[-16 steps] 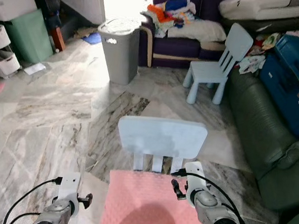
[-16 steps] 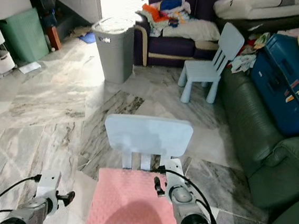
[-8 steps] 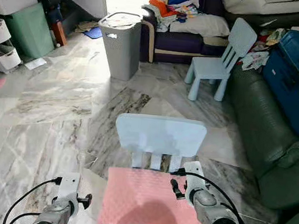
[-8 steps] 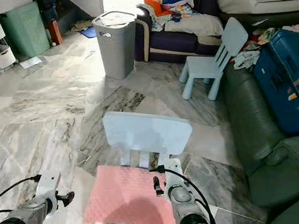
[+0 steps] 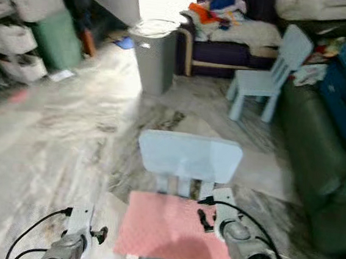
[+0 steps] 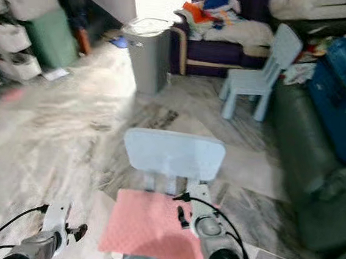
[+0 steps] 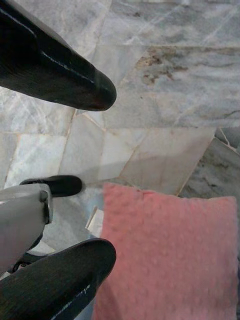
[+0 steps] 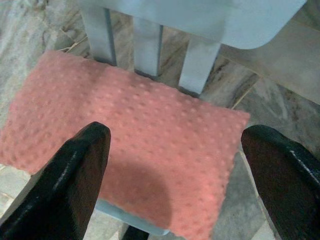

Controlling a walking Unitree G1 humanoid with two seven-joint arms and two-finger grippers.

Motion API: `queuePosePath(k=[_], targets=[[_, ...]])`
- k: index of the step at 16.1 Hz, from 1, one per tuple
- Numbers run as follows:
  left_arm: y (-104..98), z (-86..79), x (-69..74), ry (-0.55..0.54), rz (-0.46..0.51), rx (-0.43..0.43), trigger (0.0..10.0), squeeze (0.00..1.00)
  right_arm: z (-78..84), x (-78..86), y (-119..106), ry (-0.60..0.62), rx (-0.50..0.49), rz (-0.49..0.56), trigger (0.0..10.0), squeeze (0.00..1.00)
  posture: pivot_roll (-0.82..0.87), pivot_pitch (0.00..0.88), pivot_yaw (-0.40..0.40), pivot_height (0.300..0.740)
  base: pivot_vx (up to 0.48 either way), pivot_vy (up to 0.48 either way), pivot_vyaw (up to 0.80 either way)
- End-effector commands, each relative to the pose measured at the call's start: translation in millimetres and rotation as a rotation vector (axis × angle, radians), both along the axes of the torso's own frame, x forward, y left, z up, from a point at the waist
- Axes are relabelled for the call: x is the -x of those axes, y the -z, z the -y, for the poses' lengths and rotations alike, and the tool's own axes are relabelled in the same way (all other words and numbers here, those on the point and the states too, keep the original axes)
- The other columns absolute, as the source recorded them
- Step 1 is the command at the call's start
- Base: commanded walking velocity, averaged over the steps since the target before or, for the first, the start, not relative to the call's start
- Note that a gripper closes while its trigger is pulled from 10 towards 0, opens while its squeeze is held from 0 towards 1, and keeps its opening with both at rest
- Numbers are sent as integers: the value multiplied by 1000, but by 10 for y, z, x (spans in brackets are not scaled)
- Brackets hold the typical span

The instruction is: Move the pillow to the sofa

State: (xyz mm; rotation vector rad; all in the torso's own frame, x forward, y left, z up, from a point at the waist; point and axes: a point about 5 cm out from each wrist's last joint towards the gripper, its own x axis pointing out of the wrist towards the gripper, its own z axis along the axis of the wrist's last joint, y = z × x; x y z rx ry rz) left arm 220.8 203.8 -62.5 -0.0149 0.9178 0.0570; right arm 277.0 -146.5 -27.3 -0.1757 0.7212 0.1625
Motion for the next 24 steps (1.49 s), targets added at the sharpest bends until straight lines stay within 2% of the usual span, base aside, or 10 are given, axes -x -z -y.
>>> queuePosePath(k=[1, 8, 11, 12, 13, 16, 18, 21, 23, 24], targets=[[-6, -59, 8, -18, -1, -7, 10000, 0, -30, -36, -30, -6, -7, 8, 10000, 0, 14, 0, 49, 740, 0, 0, 0], [-2, -51, 11, -27, -1, 3, 10000, 0, -18, -29, -24, -2, -10, 5, 10000, 0, 16, 0, 46, 740, 0, 0, 0], [2, -54, 20, -20, -6, -1, 10000, 0, 102, -47, -41, 130, -57, 15, 10000, 0, 30, 0, 41, 740, 0, 0, 0], [4, -81, 32, -12, -8, -15, 10000, 0, 141, -39, -37, 132, -36, 18, 10000, 0, 35, 0, 43, 740, 0, 0, 0], [35, -158, 117, -14, -27, -28, 10000, 0, 220, 49, 29, 134, -20, -5, 10000, 0, 38, 0, 44, 740, 0, 0, 0], [118, -232, 305, -21, -68, -33, 10000, 0, 322, 239, 166, 135, 9, -63, 10000, 0, 47, 0, 39, 740, 0, 0, 0], [187, -227, 450, -17, -100, -28, 10000, 0, 306, 374, 262, 102, 24, -103, 10000, 0, 52, 0, 35, 740, 0, 0, 0], [233, -206, 550, -16, -115, -13, 10000, 0, 257, 497, 344, 64, 26, -135, 10000, 0, 50, 8, 35, 740, 0, 0, 0], [258, -209, 616, -1, -126, -13, 10000, 0, 266, 577, 391, 43, 36, -156, 10000, 0, 39, 51, 34, 740, 0, 0, 0], [254, -207, 608, 7, -123, -16, 10000, 0, 274, 593, 399, 38, 40, -159, 10000, 0, 38, 56, 33, 740, 0, 0, 0]])
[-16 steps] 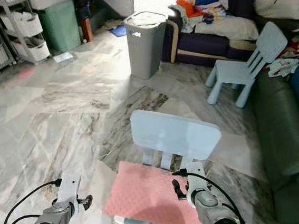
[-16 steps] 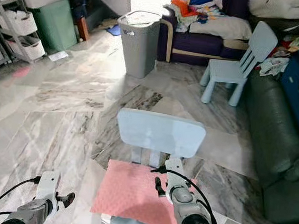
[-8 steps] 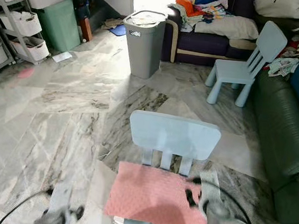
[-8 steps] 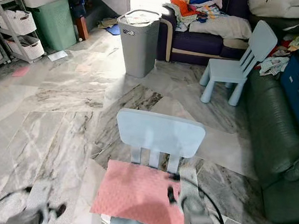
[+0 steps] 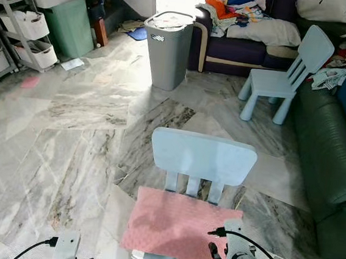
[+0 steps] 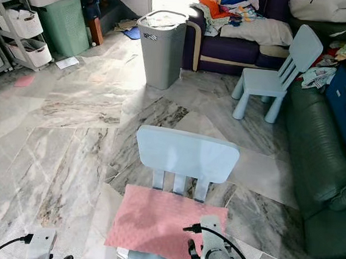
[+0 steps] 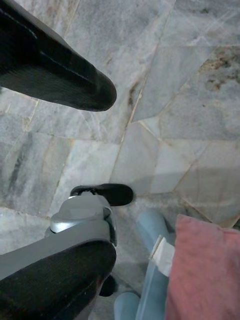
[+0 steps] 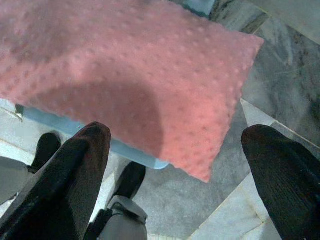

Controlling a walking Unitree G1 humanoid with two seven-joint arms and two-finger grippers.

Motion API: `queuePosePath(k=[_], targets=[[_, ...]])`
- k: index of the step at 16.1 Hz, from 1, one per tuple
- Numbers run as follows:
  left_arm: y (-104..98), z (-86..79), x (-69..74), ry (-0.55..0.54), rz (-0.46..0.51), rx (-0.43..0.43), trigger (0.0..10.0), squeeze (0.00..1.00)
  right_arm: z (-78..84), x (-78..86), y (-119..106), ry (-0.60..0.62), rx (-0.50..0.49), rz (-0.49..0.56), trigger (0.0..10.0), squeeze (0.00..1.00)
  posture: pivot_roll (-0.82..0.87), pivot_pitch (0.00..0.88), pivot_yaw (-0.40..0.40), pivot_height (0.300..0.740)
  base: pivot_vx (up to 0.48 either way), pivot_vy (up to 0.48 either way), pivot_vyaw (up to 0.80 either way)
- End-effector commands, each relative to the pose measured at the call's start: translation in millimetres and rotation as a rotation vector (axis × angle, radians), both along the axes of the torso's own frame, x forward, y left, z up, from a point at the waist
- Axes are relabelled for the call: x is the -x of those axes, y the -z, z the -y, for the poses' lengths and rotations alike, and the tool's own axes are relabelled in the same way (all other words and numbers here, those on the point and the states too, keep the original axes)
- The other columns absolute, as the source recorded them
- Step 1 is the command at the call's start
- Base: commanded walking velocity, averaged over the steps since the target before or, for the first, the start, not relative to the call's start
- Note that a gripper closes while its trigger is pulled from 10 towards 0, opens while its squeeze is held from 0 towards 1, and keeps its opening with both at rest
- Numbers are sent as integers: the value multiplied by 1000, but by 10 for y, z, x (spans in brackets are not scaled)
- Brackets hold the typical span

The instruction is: Move the pillow to the sofa

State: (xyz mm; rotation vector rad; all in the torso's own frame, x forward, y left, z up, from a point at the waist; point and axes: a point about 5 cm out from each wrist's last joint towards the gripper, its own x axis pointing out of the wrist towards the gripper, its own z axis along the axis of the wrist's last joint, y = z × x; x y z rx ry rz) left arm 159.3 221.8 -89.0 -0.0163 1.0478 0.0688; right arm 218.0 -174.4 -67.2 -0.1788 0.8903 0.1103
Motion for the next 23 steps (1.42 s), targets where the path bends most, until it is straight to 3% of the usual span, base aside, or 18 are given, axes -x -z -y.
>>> queuePosePath(k=[1, 3, 6, 8, 9, 12, 15, 17, 18, 23], targets=[[-31, -21, -56, 23, 26, -15, 10000, 0, -2, -7, -7, -14, -2, 7, 10000, 0, 38, 62, 32, 740, 0, 0, 0], [-84, 43, -194, 47, 79, -8, 10000, 0, -4, -40, -29, -10, -8, 24, 10000, 0, 37, 76, 30, 740, 0, 0, 0], [-320, 293, -633, 215, 293, -9, 10000, 0, -41, -369, -285, 46, -89, 223, 10000, 0, 32, 108, 22, 740, 0, 0, 0], [-508, 483, -860, 291, 445, 47, 10000, 0, -59, -528, -470, 55, -163, 354, 10000, 0, 21, 136, 20, 740, 0, 0, 0], [-727, 646, -985, 392, 588, 106, 10000, 0, -75, -538, -641, 9, -206, 467, 10000, 0, 15, 153, 19, 740, 0, 0, 0], [-969, 730, -869, 513, 705, 133, 10000, 0, -37, -343, -830, -12, -228, 540, 10000, 0, 16, 188, 17, 740, 0, 0, 0], [-1129, 679, -568, 525, 761, 134, 10000, 0, 17, -82, -1032, -19, -218, 583, 10000, 0, 18, 212, 19, 740, 0, 0, 0], [-1272, 645, -448, 518, 813, 104, 10000, 0, 0, -9, -1168, -8, -228, 596, 10000, 0, 18, 214, 17, 740, 0, 0, 0], [-1369, 625, -350, 510, 810, 97, 10000, 0, -20, 44, -1291, -11, -241, 592, 10000, 0, 21, 217, 16, 740, 0, 0, 0], [-1370, 529, -242, 479, 772, 67, 10000, 0, -13, 106, -1301, -36, -245, 546, 10000, 0, 17, 243, 6, 740, 0, 0, 0]])
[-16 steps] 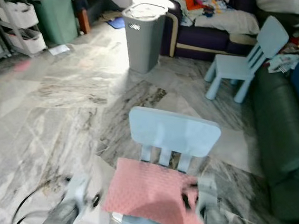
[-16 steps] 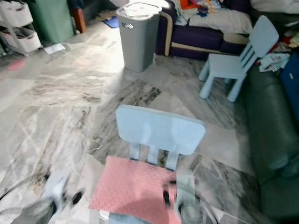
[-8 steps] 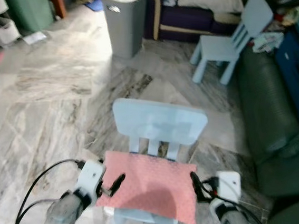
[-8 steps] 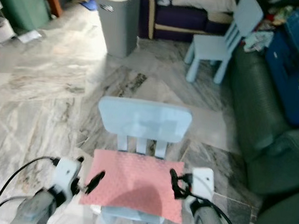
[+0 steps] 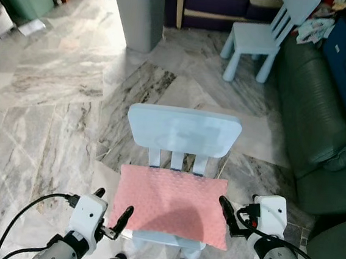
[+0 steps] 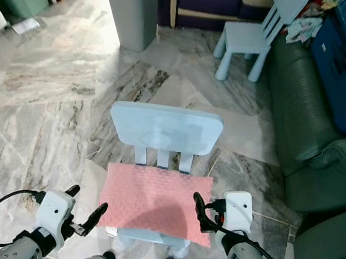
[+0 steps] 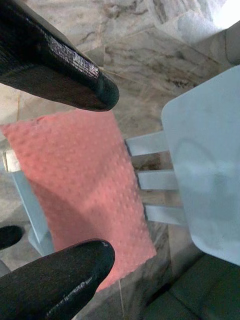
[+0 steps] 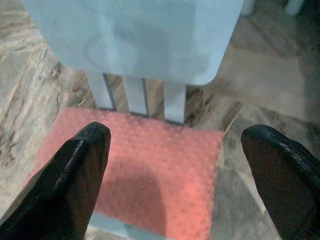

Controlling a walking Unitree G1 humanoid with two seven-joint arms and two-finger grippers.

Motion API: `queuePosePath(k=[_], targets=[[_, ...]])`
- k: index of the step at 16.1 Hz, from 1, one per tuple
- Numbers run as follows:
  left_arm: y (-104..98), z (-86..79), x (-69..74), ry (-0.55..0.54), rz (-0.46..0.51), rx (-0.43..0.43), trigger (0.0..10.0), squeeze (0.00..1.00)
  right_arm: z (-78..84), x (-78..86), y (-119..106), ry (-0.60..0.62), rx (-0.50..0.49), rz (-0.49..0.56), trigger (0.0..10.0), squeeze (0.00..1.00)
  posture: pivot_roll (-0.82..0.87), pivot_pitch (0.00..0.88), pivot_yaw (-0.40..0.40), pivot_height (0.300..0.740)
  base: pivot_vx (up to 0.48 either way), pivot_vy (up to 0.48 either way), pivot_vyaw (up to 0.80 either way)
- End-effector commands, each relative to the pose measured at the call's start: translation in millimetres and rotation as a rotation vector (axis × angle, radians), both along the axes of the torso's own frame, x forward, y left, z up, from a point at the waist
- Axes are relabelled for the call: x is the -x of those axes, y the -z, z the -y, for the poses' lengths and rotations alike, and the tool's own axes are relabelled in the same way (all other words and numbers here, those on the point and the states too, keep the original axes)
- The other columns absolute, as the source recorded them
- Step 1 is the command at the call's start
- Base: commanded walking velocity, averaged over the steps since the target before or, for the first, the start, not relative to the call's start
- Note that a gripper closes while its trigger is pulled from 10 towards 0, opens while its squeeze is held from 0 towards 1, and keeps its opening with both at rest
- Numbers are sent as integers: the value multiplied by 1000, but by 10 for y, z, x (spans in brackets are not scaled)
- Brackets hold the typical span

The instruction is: Move the pillow to the sofa

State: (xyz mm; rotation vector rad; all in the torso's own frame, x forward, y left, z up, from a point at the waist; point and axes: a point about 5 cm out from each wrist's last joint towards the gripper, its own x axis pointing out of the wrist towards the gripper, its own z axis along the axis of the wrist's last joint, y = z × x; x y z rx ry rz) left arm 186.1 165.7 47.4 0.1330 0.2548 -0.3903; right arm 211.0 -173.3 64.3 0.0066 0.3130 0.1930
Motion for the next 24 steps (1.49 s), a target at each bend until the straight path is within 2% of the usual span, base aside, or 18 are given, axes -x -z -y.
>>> queuePosePath(k=[1, 6, 14, 24], targets=[[-32, -38, 41, -19, -7, -9, 10000, 0, -25, 58, -3, -1, -7, -29, 10000, 0, 19, 250, 2, 740, 0, 0, 0], [-45, -17, 107, -37, -37, -2, 10000, 0, -70, 157, -15, -31, -20, -82, 10000, 0, 12, 280, -8, 740, 0, 0, 0], [-50, -11, 72, -54, -54, 1, 10000, 0, -142, 155, -29, -68, -25, -105, 10000, 0, 11, 283, -10, 736, 0, 0, 0], [-32, -2, 43, -63, -71, 3, 10000, 0, -131, 140, -33, -62, -42, -119, 10000, 0, 9, 283, -7, 637, 0, 0, 0]])
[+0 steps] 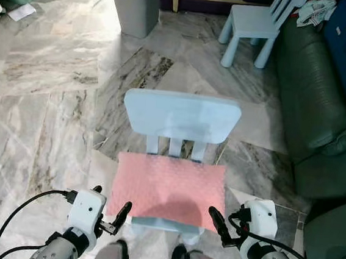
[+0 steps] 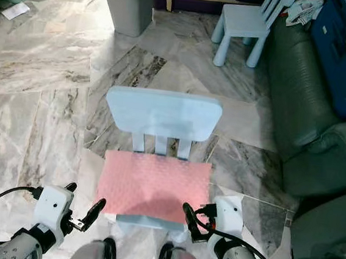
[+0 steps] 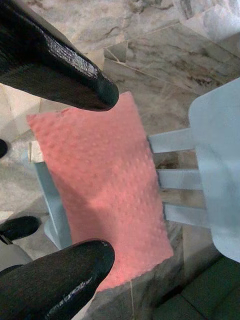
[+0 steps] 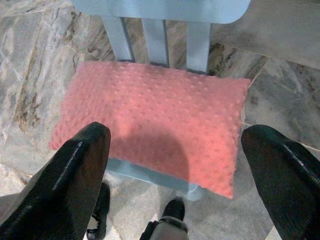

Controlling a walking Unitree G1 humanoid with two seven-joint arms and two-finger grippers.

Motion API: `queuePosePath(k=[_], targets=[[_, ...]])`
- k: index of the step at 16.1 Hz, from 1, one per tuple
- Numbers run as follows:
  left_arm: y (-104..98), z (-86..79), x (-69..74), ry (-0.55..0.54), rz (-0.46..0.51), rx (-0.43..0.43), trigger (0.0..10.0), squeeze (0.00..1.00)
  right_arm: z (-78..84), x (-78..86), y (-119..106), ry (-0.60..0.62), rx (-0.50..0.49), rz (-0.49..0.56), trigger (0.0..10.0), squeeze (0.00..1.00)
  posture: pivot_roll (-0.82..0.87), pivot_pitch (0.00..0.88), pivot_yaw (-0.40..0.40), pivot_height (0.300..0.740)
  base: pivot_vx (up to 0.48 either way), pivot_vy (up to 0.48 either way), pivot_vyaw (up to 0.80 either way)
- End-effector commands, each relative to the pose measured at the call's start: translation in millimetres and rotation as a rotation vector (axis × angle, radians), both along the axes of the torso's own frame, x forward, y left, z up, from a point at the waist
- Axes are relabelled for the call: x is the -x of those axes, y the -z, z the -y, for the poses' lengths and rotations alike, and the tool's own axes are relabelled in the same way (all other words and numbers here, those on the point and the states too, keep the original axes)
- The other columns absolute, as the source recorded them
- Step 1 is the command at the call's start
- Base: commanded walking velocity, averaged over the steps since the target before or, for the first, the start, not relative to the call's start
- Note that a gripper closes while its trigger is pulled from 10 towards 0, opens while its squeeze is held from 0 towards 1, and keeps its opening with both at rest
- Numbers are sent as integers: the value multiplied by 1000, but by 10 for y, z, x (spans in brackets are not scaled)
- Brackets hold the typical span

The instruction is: Move the pillow to the sofa

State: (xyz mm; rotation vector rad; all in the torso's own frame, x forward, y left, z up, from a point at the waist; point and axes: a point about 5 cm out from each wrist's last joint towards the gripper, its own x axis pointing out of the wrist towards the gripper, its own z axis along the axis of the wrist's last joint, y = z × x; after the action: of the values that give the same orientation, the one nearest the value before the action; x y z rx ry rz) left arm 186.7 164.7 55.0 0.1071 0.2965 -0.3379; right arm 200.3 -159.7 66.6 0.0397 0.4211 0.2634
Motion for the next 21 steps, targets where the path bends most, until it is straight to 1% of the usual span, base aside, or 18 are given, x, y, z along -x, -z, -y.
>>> queuePosePath(k=[1, 2, 8, 10, 16, 18, 21], targets=[[45, -11, 45, -8, -31, -7, 10000, 0, 7, 26, -13, 5, -8, -8, 10000, 0, 9, 281, -8, 628, 0, 0, 0], [45, -11, 44, -8, -31, -7, 10000, 0, 8, 24, -14, 4, -8, -8, 10000, 0, 9, 281, -8, 623, 0, 0, 0], [50, -5, 37, -13, -36, -6, 10000, 0, 26, 6, -23, 14, -5, -1, 10000, 0, 8, 284, -7, 562, 0, 0, 0], [51, -3, 35, -14, -36, -5, 10000, 0, 35, -1, -21, 17, -4, -1, 10000, 0, 8, 283, -7, 553, 0, 0, 0], [58, -14, 25, -25, -44, -6, 10000, 0, 51, -60, -29, 18, -3, 5, 10000, 0, 11, 272, -9, 506, 0, 0, 0], [62, -18, 19, -31, -57, 8, 10000, 0, 57, -76, -33, 22, -1, 10, 10000, 0, 12, 272, -6, 478, 0, 0, 0], [55, -22, -5, -41, -59, 15, 10000, 0, 50, -89, -33, 23, -2, 12, 10000, 0, 14, 276, -6, 449, 0, 0, 0]])
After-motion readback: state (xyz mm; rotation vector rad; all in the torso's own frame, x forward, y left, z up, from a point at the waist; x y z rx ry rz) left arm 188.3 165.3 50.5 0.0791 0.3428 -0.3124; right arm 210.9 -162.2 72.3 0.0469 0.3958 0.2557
